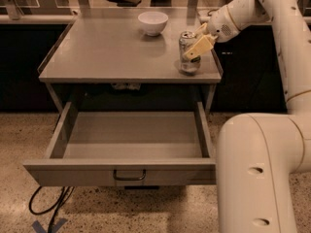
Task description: Place 7up can into top drawer
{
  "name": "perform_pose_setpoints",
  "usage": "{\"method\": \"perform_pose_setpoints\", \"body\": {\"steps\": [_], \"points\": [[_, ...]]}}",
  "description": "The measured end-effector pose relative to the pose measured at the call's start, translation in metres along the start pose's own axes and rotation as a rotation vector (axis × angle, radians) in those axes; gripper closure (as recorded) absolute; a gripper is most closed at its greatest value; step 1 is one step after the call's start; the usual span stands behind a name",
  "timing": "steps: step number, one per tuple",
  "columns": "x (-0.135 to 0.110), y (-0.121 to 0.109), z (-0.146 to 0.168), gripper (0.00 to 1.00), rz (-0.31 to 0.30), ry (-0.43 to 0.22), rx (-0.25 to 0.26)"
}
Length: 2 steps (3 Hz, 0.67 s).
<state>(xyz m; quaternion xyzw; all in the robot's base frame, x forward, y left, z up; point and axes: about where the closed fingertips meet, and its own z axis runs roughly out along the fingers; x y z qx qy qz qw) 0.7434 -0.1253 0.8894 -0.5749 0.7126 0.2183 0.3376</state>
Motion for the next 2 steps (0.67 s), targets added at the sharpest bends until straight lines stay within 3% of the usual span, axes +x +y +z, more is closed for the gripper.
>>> {"method": "perform_pose_setpoints", "body": {"steps": [1, 2], "points": [[-0.006, 0.023, -0.089, 1.0, 0.004, -0.103, 0.108], [-0.011, 0.04, -0.13, 1.0, 0.008, -0.142, 0.165]]}}
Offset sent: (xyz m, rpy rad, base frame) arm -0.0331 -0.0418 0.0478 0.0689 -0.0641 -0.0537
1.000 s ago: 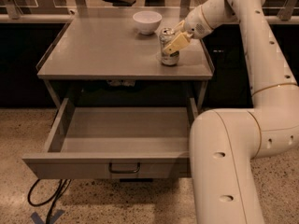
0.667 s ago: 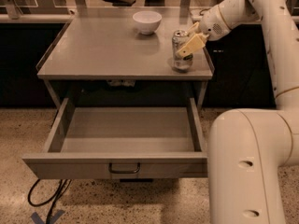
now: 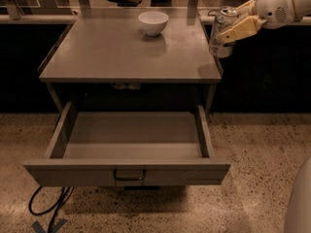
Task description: Place 7up can into top drawer
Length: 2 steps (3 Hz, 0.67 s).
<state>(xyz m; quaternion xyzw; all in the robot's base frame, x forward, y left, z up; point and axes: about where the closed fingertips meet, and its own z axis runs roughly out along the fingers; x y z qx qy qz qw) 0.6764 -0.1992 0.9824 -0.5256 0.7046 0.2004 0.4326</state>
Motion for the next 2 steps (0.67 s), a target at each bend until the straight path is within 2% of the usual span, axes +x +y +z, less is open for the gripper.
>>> {"method": "perform_pose_setpoints", "body": {"steps": [2], "points": [[0.0088, 0.0056, 0.0009, 1.0, 0.001, -0.016, -0.002]]}}
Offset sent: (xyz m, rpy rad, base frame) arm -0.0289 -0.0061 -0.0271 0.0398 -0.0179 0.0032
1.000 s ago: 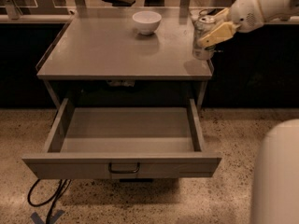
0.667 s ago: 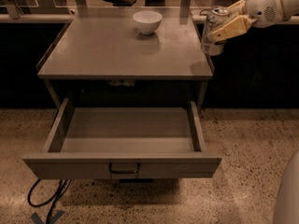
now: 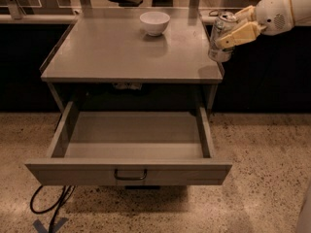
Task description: Place 7up can into top drawer
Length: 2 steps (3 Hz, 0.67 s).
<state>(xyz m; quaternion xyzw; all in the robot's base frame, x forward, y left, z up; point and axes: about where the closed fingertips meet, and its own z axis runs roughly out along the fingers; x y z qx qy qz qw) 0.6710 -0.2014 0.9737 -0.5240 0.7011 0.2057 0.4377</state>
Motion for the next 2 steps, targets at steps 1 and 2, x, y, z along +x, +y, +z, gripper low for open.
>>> {"method": "perform_pose_setpoints", "body": {"steps": [1, 2], "points": [[0.023, 0.02, -0.011, 1.0, 0.022, -0.039, 0.014], [0.058, 0.053, 0.003, 1.0, 0.077, -0.041, -0.019]]}}
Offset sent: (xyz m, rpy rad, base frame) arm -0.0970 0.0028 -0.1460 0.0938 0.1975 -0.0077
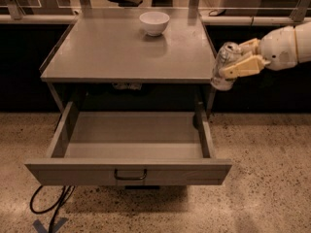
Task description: Place 7up can into top drawer
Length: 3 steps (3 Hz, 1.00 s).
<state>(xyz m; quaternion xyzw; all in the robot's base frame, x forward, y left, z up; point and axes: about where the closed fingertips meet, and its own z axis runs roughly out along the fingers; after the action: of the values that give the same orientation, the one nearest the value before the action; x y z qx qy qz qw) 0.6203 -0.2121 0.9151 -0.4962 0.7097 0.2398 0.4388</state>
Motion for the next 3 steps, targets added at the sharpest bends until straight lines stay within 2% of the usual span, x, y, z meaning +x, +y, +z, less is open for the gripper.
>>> {"method": "perform_pose_setpoints", "body": {"steps": [1, 2, 3], "points": [[0.042, 0.037, 0.031, 1.0, 0.051, 0.052, -0.08], [0.055, 0.049, 0.044, 1.0, 0.071, 0.068, -0.115], [0.055, 0.049, 0.044, 1.0, 0.071, 0.068, -0.115]]}}
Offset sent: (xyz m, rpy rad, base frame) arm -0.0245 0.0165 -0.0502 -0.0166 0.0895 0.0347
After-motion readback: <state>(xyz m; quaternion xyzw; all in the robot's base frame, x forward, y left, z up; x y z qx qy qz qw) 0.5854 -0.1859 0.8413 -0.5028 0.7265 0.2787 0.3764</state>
